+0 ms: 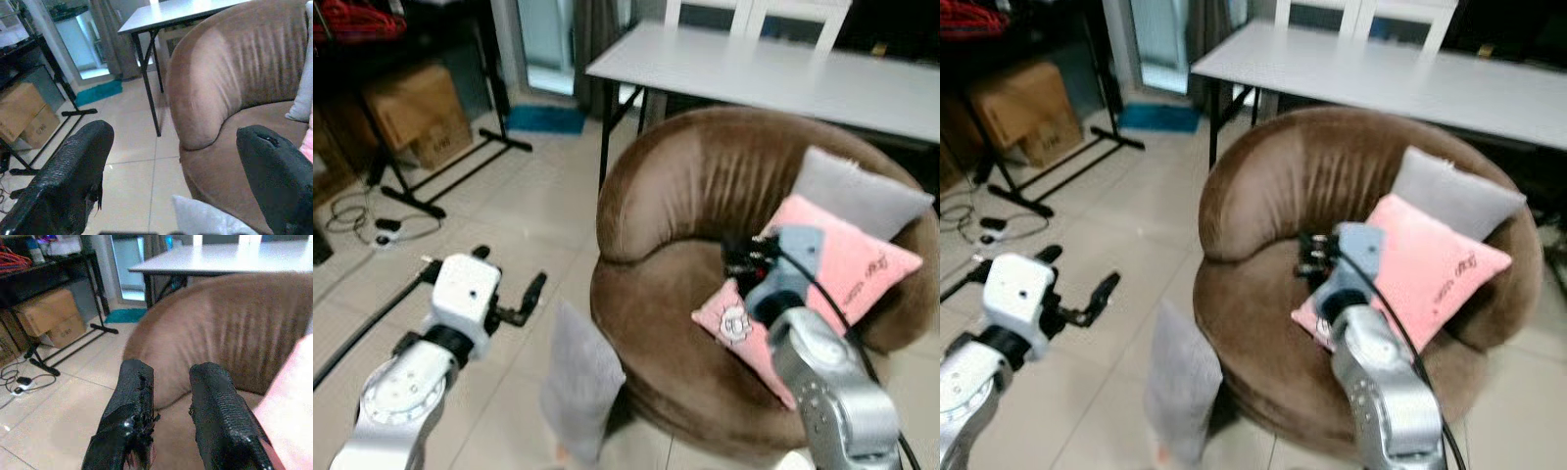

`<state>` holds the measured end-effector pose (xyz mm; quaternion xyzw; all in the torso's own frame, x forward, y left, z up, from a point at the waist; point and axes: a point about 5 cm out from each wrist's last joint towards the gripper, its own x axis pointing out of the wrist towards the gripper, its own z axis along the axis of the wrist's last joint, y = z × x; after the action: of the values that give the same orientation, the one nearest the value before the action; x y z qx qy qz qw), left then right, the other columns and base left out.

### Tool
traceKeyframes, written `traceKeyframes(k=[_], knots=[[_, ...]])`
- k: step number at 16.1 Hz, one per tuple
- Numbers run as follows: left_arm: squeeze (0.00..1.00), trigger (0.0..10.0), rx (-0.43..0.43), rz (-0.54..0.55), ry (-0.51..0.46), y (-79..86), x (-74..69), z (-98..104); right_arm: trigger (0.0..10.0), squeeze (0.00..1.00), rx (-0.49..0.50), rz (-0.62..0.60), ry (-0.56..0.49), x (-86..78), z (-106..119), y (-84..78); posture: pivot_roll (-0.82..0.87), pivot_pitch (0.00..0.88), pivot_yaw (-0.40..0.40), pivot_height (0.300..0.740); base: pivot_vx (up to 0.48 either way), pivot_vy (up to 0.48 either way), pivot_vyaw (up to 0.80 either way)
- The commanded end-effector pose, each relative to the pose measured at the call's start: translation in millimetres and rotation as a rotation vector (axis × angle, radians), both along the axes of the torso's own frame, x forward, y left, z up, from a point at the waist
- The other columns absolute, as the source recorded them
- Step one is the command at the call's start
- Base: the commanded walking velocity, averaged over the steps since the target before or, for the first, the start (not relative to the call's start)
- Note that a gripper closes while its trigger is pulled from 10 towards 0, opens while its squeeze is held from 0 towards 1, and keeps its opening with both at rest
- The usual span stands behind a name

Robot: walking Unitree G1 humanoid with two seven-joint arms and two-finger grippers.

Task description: Move the pillow to the sofa from floor

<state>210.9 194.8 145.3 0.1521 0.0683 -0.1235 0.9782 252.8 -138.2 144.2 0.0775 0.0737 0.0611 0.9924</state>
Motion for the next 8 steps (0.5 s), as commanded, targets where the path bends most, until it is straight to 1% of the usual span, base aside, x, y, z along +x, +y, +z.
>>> traceKeyframes(k=[1, 3, 5, 8], knots=[[0.00, 10.0, -0.016, -0.007, -0.006, -3.2, 0.5, 0, 10.0, 0.00, -0.011, -0.029, 0.023, -1.5, -3, -8.1, 0.01, 0.000, -0.012, 0.740, 0.000, 0.000, 0.00], [0.00, 10.0, -0.032, 0.031, -0.023, -2.0, 2.9, 3, 10.0, 0.00, -0.003, -0.030, 0.034, -1.8, -5, -8.6, 0.01, 0.000, -0.012, 0.740, 0.000, 0.000, 0.00], [0.00, 10.0, -0.021, 0.046, -0.029, -0.6, 8.1, 3, 10.0, 0.00, -0.023, -0.009, 0.025, -1.2, -4, -7.9, 0.01, 0.000, -0.008, 0.740, 0.000, 0.000, 0.00], [0.00, 10.0, -0.020, 0.052, -0.040, -0.5, 13.8, 3, 10.0, 0.00, -0.048, -0.008, 0.026, -0.3, -6, -6.7, 0.01, 0.000, -0.004, 0.740, 0.000, 0.000, 0.74]])
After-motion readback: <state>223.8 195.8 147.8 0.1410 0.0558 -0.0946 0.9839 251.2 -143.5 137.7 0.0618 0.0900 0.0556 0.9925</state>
